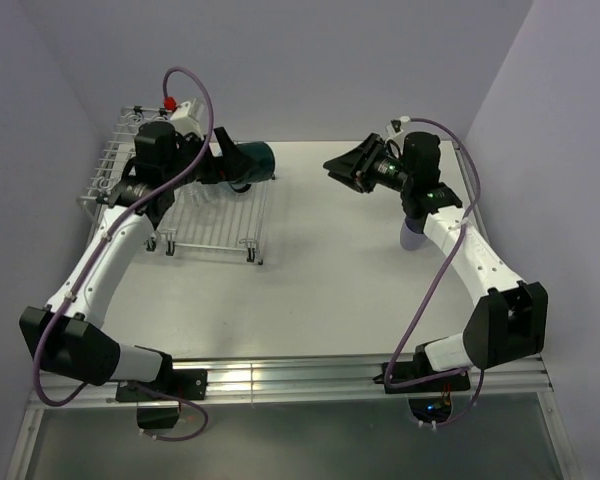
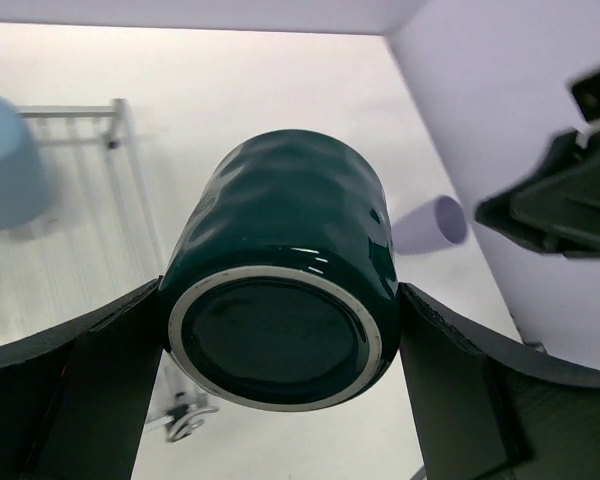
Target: Load the cups into the dish rack
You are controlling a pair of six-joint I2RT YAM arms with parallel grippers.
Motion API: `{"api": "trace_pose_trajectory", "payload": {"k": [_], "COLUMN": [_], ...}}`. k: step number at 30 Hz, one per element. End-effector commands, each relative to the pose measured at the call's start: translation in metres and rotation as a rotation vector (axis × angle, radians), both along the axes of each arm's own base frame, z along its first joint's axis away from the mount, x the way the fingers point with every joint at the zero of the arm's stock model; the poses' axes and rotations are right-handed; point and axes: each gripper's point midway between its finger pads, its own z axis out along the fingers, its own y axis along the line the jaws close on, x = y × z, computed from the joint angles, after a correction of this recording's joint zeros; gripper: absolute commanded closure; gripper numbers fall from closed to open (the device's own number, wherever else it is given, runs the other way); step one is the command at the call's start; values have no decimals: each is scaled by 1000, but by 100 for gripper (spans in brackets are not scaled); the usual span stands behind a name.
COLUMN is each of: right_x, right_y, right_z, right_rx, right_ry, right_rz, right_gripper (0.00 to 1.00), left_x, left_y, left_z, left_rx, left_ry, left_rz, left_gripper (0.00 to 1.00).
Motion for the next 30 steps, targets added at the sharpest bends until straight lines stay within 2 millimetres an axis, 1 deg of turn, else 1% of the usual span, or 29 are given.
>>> {"api": "trace_pose_trajectory", "payload": {"k": [1,2,3,4,5,6,7,8,9,10,11,12,13,15,16,18,19,21,22,27,28,30], "right_x": [4,8,6,7,6,9,8,6,6,5,2,1,1,-2,-3,-6,-6,-7,-6,-6,-6,-6], "right_y": [-25,-31,-35,-40,-45,-52,-58,-62,-68,-71,-73,-75,-79,-82,-85,-87,-88,-87,-88,-88,-88,-89], "right_z": [9,7,4,6,8,7,5,6,3,4,6,3,1,2,-1,-1,-3,-3,-5,-11,-14,-16], "right_rx": [-129,-160,-188,-223,-251,-286,-328,-351,-379,-397,-407,-423,-443,-459,-474,-483,-487,-490,-494,-506,-509,-514], "right_ry": [-80,-83,-72,-95,-107,-109,-110,-114,-105,-116,-122,-115,-119,-126,-121,-124,-122,-123,-120,-113,-107,-104], "right_rz": [-110,-151,-166,-183,-203,-244,-254,-268,-293,-298,-306,-309,-320,-331,-341,-344,-345,-341,-342,-334,-332,-332], "right_gripper": [55,55,55,55,55,55,55,55,55,55,55,55,55,55,55,55,55,55,55,55,55,55], "left_x": [20,32,32,41,46,52,52,61,65,69,73,75,80,81,84,85,87,89,92,100,101,103], "left_y": [26,31,35,36,38,45,48,49,54,56,56,57,57,58,58,57,57,57,61,61,60,57], "left_z": [32,30,19,5,12,5,-6,-12,-17,-33,-31,-37,-51,-60,-70,-79,-86,-92,-101,-117,-124,-127], "left_rx": [57,82,112,144,156,188,226,248,274,304,312,328,350,378,391,402,411,418,444,476,487,495], "left_ry": [-35,-15,39,78,75,96,141,159,173,220,219,234,269,301,323,341,356,371,382,409,423,423], "left_rz": [145,188,202,212,229,268,275,285,316,320,325,322,323,328,322,317,314,312,334,351,352,348], "left_gripper": [100,100,100,100,100,100,100,100,100,100,100,100,100,100,100,100,100,100,100,100,100,100]}}
